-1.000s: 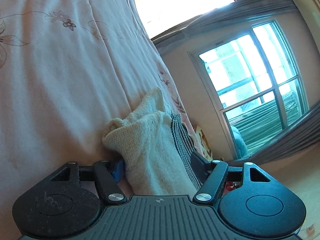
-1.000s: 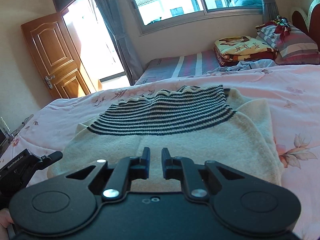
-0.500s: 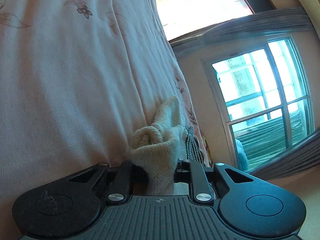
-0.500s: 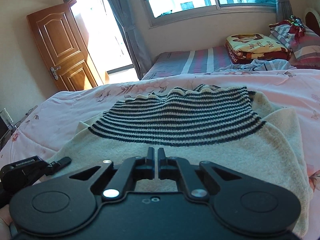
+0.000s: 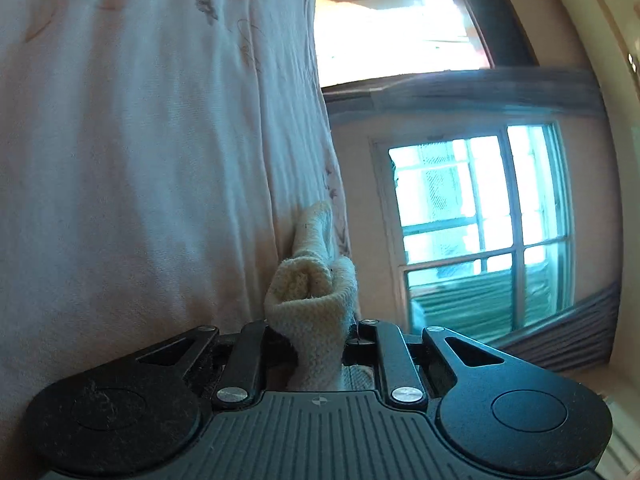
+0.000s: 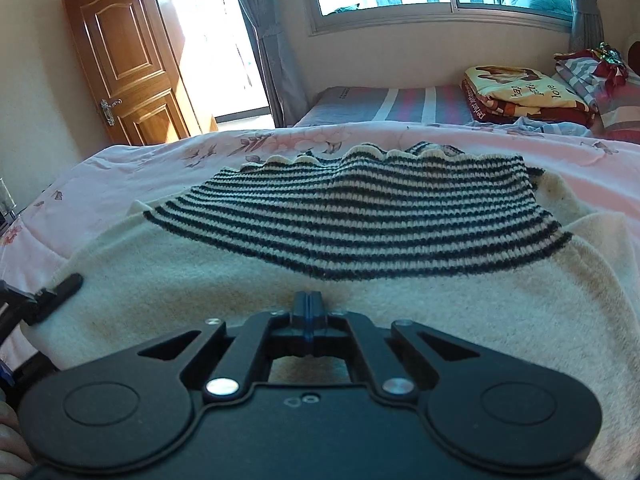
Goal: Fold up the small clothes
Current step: 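Grasp the side edge of the folded sweater with both grippers, then fold the side edge over the sweater lengthwise and open both grippers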
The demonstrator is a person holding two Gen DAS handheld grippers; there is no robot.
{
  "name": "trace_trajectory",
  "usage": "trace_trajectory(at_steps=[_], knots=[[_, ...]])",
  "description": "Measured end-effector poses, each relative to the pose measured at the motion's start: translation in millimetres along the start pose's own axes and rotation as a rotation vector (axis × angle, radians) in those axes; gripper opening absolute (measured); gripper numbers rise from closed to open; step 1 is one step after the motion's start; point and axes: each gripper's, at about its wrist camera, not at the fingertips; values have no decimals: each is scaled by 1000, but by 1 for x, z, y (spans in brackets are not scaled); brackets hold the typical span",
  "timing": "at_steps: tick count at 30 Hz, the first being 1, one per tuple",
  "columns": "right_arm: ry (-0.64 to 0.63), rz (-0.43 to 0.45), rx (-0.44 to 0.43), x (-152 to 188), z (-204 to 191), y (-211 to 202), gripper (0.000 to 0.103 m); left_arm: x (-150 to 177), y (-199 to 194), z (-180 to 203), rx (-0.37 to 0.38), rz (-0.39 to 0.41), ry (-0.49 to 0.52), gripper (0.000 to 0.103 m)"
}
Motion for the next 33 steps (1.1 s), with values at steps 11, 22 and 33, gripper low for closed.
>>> trace_trajectory(at_steps=[11, 22, 33], knots=[[88, 9, -46, 0, 11, -2, 0, 3, 7, 85, 57, -114, 285, 16], [635, 249, -108, 28, 138, -106, 26, 159, 84, 175, 45, -633, 744, 16], [736, 244, -237, 46, 162, -146, 52, 153, 29, 211, 183, -597, 889, 72]])
Point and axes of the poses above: each gripper's, at about its wrist camera, not at the fingertips, and y roughly the way its jaws point, z to its right, x to its underside, and after that the axes turned 4 degrees about -x, right-handed
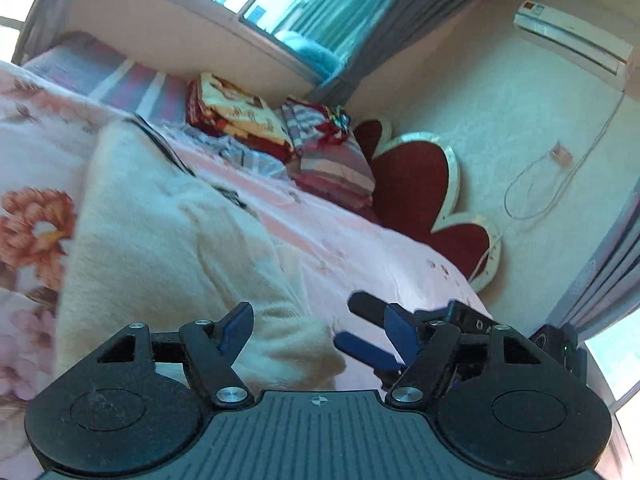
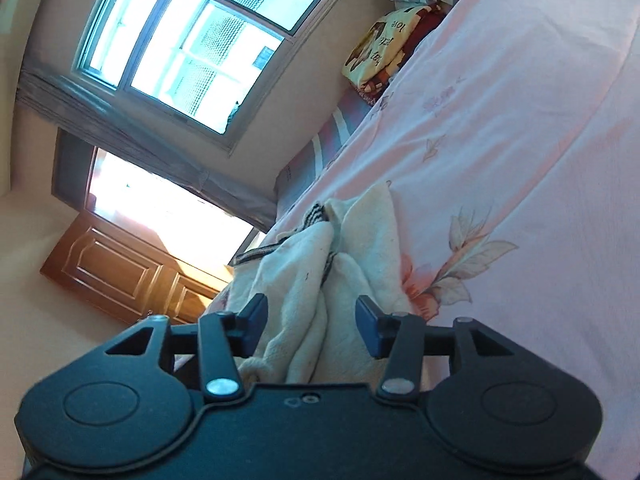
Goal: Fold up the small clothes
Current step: 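Fold the side edge over the sweater lengthwise and open both grippers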
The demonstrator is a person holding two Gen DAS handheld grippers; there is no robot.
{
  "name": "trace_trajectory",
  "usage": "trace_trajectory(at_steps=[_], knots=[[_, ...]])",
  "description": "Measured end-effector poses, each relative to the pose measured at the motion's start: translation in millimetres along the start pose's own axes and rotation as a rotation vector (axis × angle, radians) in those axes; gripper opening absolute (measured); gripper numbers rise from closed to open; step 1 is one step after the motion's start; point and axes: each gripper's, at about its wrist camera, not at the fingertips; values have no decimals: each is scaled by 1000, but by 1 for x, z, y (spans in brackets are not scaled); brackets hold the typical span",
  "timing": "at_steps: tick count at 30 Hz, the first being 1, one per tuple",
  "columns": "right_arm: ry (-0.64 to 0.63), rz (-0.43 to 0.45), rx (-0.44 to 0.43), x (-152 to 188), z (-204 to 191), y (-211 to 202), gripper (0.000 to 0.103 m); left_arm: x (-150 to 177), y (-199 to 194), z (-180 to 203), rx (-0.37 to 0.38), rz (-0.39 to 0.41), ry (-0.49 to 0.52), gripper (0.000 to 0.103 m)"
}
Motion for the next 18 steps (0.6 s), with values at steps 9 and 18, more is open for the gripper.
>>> trace_trajectory(at_steps=[9, 18], knots=[[116, -148, -27, -1, 2, 49, 68, -23, -12, -104, -292, 6, -152, 72], [-488, -131, 171, 25, -62, 57, 18, 4, 19, -98, -326, 3, -92, 72]])
Point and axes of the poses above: each gripper's, at about its wrist camera, not at the fingertips, and y roughly the way its jaws point, z to its right, x to its underside, and after that the axes turned 4 degrees about -x, right-handed
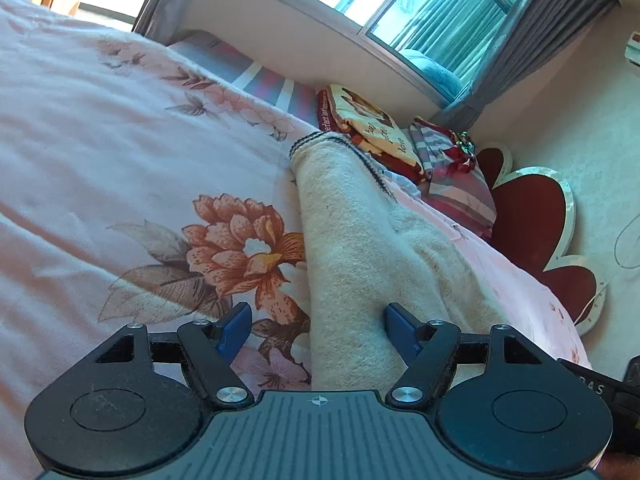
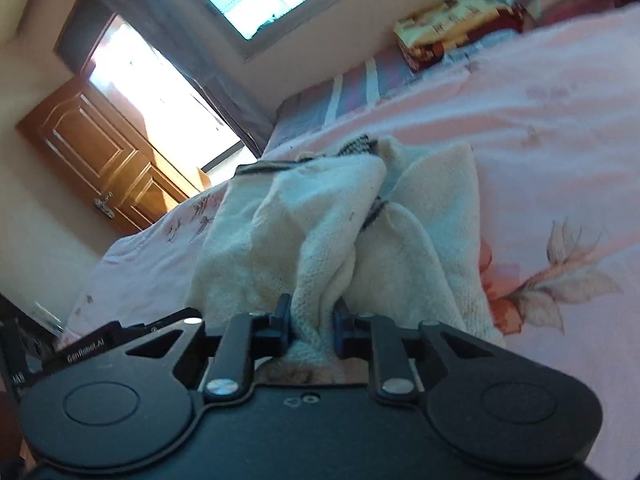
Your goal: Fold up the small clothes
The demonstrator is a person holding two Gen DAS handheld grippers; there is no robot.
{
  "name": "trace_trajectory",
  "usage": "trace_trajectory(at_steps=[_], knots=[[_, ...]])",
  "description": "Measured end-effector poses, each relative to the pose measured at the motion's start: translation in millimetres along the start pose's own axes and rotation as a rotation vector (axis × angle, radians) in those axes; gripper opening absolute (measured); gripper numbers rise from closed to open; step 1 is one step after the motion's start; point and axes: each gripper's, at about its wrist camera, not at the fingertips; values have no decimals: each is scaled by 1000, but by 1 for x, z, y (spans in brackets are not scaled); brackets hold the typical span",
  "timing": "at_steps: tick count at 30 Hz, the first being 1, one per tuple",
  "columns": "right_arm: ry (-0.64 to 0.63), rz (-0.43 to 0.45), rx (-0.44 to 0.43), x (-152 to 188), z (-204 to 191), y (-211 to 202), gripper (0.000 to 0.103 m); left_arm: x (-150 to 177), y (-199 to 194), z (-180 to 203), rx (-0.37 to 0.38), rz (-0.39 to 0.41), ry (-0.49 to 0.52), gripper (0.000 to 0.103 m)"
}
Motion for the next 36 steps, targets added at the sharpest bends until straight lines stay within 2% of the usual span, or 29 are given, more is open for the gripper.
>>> trace_trajectory(at_steps=[3, 6, 7, 9, 11, 15, 16, 19, 21, 23, 27, 28, 29, 30, 32, 33, 36], knots=[[-150, 98, 39, 0, -17, -26, 16, -3, -1, 20, 11, 20, 72, 72], [-191, 157, 93, 4, -14, -41, 16, -3, 6, 43, 22, 5, 146, 72], [-171, 162, 111, 6, -5, -42, 16, -2, 11, 50, 18, -14, 170, 72], [-83, 98, 115, 10, 20, -27, 16, 1, 23, 62, -21, -61, 215, 72], [-29, 67, 103, 20, 42, -8, 17, 4, 27, 64, -18, -67, 214, 72], [5, 62, 60, 21, 44, -13, 20, 6, 22, 60, -8, -68, 209, 76], [10, 64, 59, 18, 46, -15, 23, 5, 19, 59, -4, -67, 200, 76], [94, 130, 32, 5, 62, -25, 45, -1, 6, 60, 9, 3, 227, 76], [247, 148, -60, -7, 85, -22, 46, -9, 9, 58, 23, 12, 209, 76], [387, 162, -127, -19, 108, -10, 43, -17, 16, 56, 19, 11, 193, 76], [411, 111, -121, -38, 123, 22, 41, -31, 35, 52, 20, -7, 173, 76], [368, 104, -105, -41, 119, 26, 36, -33, 40, 51, 21, -25, 178, 76], [296, 104, -74, -43, 112, 29, 17, -33, 47, 51, 4, -43, 192, 76], [210, 112, -29, -44, 103, 29, 9, -32, 53, 51, -17, -59, 214, 76], [43, 128, 61, -40, 89, 30, 8, -26, 60, 51, -37, -59, 254, 76], [16, 114, 95, -36, 89, 34, 8, -23, 60, 51, -33, -50, 256, 76], [48, 106, 91, -28, 102, 40, 6, -21, 59, 54, -36, -44, 277, 76]])
Point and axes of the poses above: each gripper's, at about its wrist camera, not at the fingertips, and y roughly the way its jaws point, z to its right, x to its underside, and after that the axes turned 4 degrees about -x, right-handed
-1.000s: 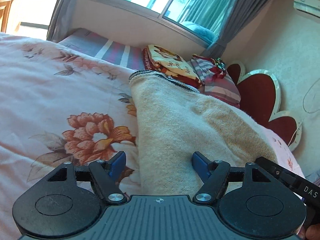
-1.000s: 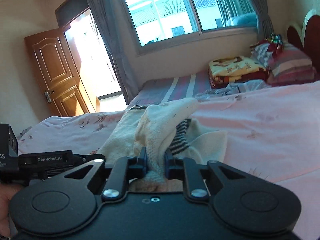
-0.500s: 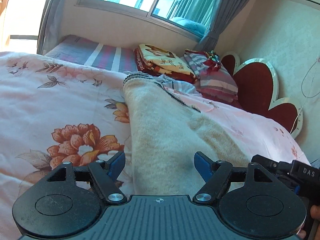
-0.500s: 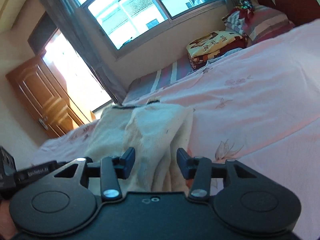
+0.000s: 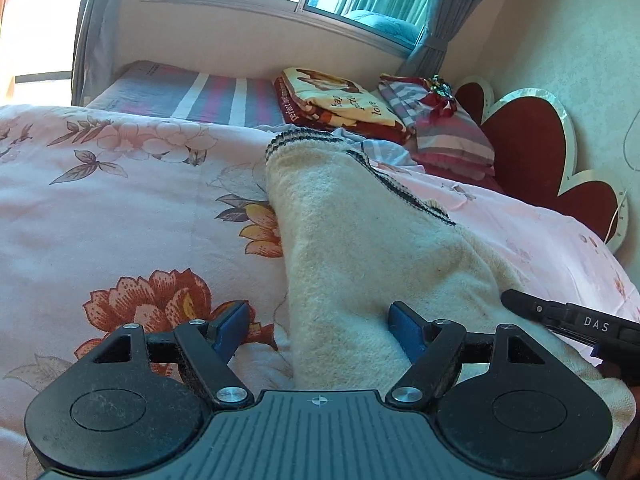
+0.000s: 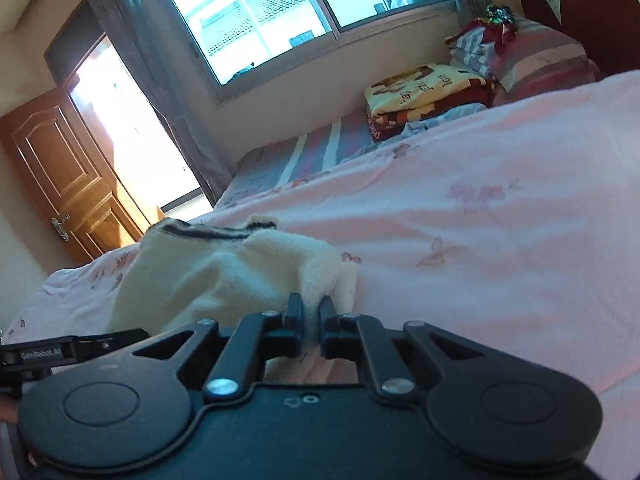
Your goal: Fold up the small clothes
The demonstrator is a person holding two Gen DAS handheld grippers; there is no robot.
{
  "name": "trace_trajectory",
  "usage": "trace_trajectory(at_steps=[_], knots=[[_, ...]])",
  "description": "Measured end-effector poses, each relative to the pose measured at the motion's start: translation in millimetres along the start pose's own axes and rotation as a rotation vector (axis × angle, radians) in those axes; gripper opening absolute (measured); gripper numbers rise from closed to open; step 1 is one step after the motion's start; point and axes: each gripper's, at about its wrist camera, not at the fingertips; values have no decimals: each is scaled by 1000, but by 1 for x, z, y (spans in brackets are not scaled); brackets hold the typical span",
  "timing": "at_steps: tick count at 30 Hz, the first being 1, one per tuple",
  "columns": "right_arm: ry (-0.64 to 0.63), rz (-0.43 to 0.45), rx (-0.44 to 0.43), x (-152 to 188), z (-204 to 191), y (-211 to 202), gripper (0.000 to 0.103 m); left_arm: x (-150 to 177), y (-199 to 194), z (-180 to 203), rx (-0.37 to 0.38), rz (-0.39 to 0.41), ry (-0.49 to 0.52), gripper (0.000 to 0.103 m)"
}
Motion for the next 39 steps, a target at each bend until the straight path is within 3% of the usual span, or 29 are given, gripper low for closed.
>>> trace_trajectory(at_steps=[4, 5, 7, 10, 13, 17, 19, 23, 27, 29, 31, 34, 39], knots=[[12, -6, 13, -5, -9, -9, 12, -4, -12, -1, -11, 31, 1, 77], [-1, 30, 34, -8, -12, -17, 24, -5, -21, 2, -18, 73, 14, 77], [-32, 77, 7, -16, -18, -29, 25, -12, -35, 5, 26, 157, 37, 77], [-95, 60, -46, -31, -32, -23, 22, -28, -33, 14, 110, 179, 46, 77], [-196, -9, -61, -39, -53, 2, 21, -43, -16, 18, 149, 160, 45, 77], [-365, -187, 12, -38, -72, 46, 21, -51, 19, 7, 186, 61, -22, 77], [-400, -211, 38, -29, -66, 54, 17, -49, 28, 7, 192, 55, -20, 77], [-338, -183, 16, -29, -59, 41, 17, -45, 20, 5, 190, 77, -31, 77], [-358, -107, -33, -25, -72, 2, 21, -28, -9, 21, 172, 114, 93, 77], [-384, -125, -56, -18, -78, -2, 21, -17, -15, 31, 158, 115, 170, 77], [-407, -191, -9, -8, -76, 12, 19, -6, -11, 36, 143, 82, 215, 77], [-336, -167, -8, -11, -67, 6, 19, -1, -20, 39, 108, 100, 265, 77], [-348, -59, -77, -2, -75, -60, 20, 15, -75, 37, 157, 171, 271, 77]])
Point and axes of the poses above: each gripper's, at about its wrist camera, not at the fingertips, and y roughly the way its jaws point, z to its right, x to its underside, and after that the axes turned 4 degrees about -x, right-handed
